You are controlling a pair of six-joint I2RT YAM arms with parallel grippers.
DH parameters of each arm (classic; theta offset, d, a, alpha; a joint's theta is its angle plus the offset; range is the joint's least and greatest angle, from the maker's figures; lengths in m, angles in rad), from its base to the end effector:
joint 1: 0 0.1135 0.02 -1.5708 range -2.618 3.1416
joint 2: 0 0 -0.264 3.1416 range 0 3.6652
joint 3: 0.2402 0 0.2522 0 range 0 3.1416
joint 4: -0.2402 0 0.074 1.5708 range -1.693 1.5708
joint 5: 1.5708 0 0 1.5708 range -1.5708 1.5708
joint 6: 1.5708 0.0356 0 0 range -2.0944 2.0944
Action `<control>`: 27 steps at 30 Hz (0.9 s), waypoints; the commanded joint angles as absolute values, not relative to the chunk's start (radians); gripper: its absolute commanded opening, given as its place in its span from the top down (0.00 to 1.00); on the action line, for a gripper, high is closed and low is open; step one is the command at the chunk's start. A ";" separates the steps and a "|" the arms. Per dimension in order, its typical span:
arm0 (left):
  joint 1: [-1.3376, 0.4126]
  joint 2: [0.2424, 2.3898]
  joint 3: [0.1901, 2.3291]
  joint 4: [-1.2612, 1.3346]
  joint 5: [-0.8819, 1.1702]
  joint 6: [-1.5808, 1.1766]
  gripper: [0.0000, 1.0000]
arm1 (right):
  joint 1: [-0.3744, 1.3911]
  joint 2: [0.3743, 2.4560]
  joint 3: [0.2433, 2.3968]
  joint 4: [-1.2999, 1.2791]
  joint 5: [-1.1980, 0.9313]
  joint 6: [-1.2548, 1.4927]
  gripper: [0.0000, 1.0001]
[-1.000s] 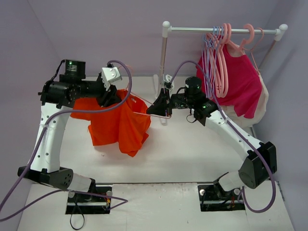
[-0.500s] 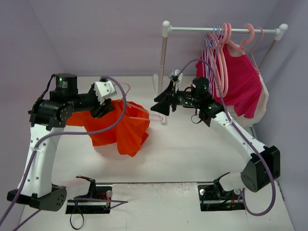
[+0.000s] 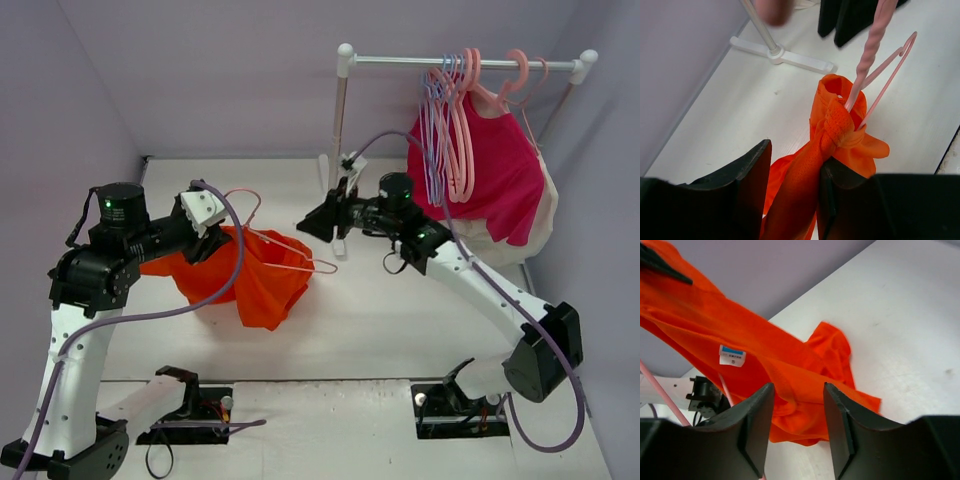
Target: Place the t-shirt on the hanger
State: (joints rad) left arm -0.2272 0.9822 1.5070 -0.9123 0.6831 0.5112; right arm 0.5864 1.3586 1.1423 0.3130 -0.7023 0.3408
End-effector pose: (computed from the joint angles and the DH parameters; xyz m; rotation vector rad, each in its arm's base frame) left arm 0.1405 -0.0556 0.4693 1.0761 1.5606 -0.4735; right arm 0.2515 0.1947 0.3874 -0.7919 1.4278 1.2420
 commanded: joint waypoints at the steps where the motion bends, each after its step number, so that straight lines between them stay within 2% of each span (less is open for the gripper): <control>1: -0.227 0.992 1.519 -0.785 0.716 0.476 1.00 | 0.697 1.422 1.187 0.383 -0.616 0.396 0.56; 2: -0.227 0.992 1.519 -0.785 0.716 0.479 1.00 | 0.713 1.427 1.189 0.383 -0.603 0.399 0.56; 3: -0.226 0.994 1.520 -0.787 0.709 0.486 1.00 | 0.738 1.438 1.187 0.383 -0.579 0.403 0.50; 4: -0.227 0.991 1.522 -0.786 0.704 0.489 1.00 | 0.749 1.443 1.186 0.385 -0.565 0.406 0.49; 10: -0.226 0.990 1.511 -0.788 0.718 0.494 1.00 | 0.787 1.495 1.193 0.383 -0.544 0.399 0.46; 13: -0.227 0.984 1.502 -0.788 0.723 0.491 1.00 | 0.793 1.501 1.189 0.383 -0.471 0.396 0.48; 20: -0.226 0.974 1.490 -0.788 0.710 0.488 1.00 | 0.795 1.502 1.173 0.373 -0.275 0.400 0.61; 27: -0.227 0.973 1.482 -0.785 0.704 0.485 1.00 | 0.799 1.533 1.206 0.357 -0.253 0.402 0.60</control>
